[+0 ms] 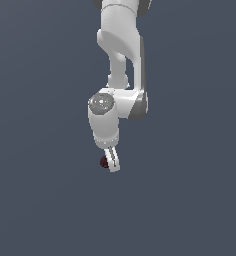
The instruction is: Pick up the object and move it to a goal position.
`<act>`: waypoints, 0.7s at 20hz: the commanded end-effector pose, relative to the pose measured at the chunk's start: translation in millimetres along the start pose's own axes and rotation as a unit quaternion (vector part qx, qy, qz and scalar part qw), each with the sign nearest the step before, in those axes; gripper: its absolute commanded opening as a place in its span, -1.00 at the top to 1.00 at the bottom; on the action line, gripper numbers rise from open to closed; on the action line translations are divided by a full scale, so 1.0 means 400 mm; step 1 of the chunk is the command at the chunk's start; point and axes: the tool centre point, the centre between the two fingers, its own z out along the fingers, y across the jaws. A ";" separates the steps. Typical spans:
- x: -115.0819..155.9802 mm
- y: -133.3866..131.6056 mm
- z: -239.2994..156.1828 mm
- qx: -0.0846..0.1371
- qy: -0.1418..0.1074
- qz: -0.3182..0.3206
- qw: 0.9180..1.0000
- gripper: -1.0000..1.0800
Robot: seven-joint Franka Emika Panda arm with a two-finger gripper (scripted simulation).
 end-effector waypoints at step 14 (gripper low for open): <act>0.052 -0.001 0.042 -0.002 0.009 0.130 0.991 -0.92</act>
